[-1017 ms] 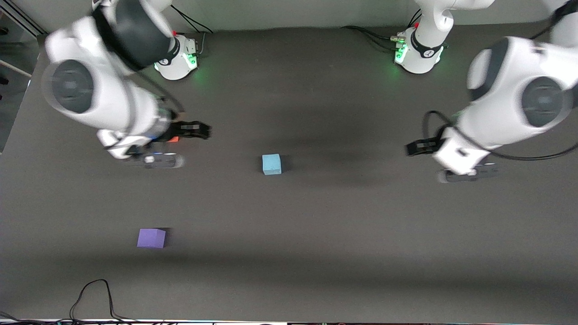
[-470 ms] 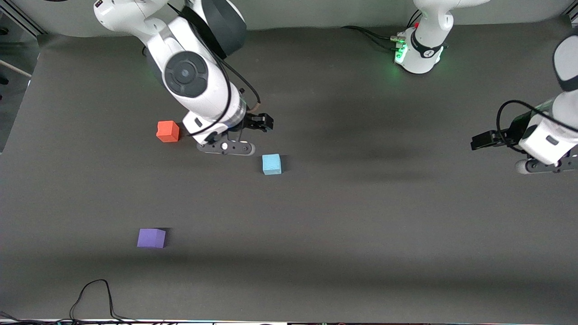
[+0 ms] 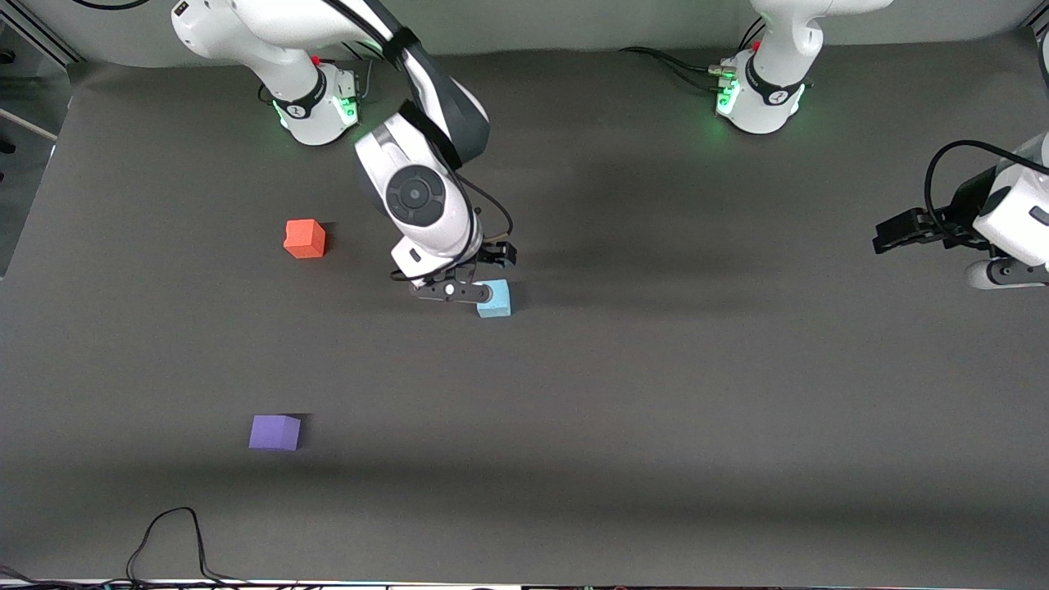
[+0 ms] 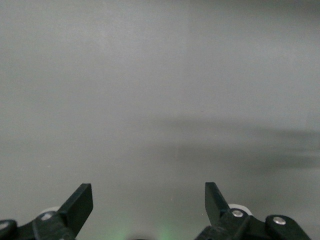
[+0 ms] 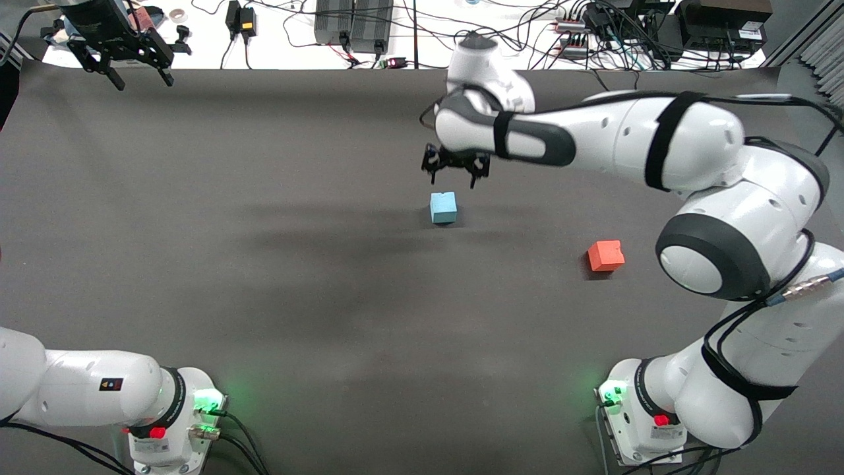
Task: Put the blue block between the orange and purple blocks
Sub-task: 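Reach the right gripper to the blue block and grasp it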
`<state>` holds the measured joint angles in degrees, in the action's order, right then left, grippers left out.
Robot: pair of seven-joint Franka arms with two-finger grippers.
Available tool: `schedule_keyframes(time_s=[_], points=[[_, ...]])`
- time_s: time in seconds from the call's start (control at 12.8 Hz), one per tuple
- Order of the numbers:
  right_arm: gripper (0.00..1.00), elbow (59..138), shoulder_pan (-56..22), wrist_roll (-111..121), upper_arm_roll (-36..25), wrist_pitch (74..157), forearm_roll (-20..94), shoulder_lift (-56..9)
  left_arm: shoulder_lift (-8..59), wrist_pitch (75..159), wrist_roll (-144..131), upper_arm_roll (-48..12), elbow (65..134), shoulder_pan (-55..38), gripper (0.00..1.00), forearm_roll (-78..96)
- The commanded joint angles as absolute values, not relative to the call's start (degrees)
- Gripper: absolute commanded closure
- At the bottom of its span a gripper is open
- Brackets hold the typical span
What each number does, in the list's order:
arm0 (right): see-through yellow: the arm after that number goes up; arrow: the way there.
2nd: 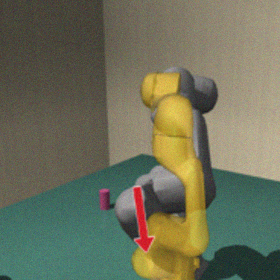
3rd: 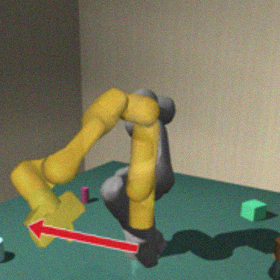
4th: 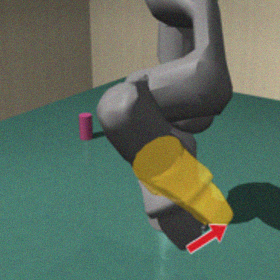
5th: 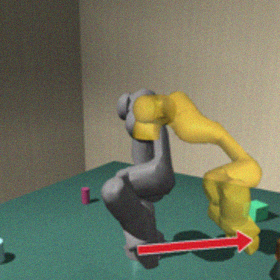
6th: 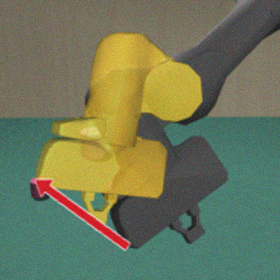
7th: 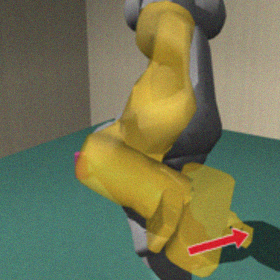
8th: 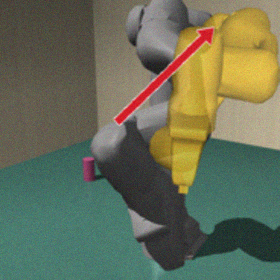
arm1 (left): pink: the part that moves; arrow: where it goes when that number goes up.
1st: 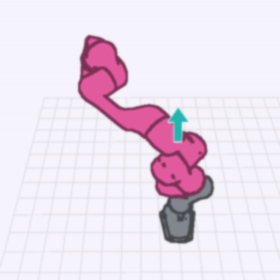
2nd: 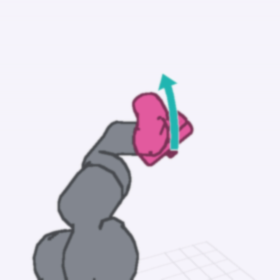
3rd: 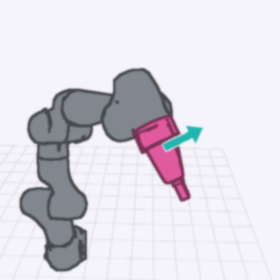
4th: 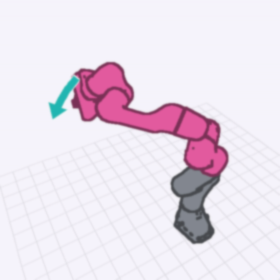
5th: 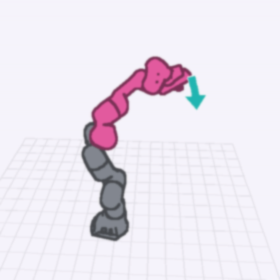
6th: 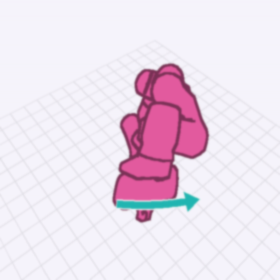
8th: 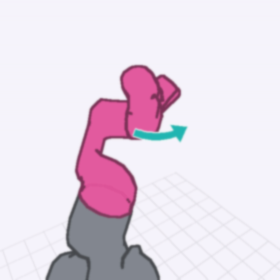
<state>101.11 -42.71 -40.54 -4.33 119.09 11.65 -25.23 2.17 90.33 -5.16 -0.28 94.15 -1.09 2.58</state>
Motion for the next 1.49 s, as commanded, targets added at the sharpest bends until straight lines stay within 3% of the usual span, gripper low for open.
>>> schedule_keyframes(time_s=[0.0, 0.16, 0.55, 1.41], points=[[0.01, 103.8, -44.8, -40.9, -5.3, 124.8, 9.4, -28.4, 3.3, 88.7, -4.3, 1.2, 92.1, -2.5, 0.0, 1.8], [0.01, 103.7, -45.0, -41.4, -5.3, 130.2, 9.0, -32.7, 3.3, 88.6, -4.5, 1.4, 92.1, -2.5, 0.0, 1.7], [0.01, 103.6, -45.1, -41.5, -5.3, 133.1, 9.0, -35.2, 3.4, 87.2, -4.4, 1.1, 91.5, -2.7, 0.0, -1.9], [0.01, 100.9, -45.0, -41.8, -5.4, 133.1, 9.6, -37.0, 3.6, 87.5, -1.7, 0.9, 91.4, -2.0, 0.0, -1.1]])
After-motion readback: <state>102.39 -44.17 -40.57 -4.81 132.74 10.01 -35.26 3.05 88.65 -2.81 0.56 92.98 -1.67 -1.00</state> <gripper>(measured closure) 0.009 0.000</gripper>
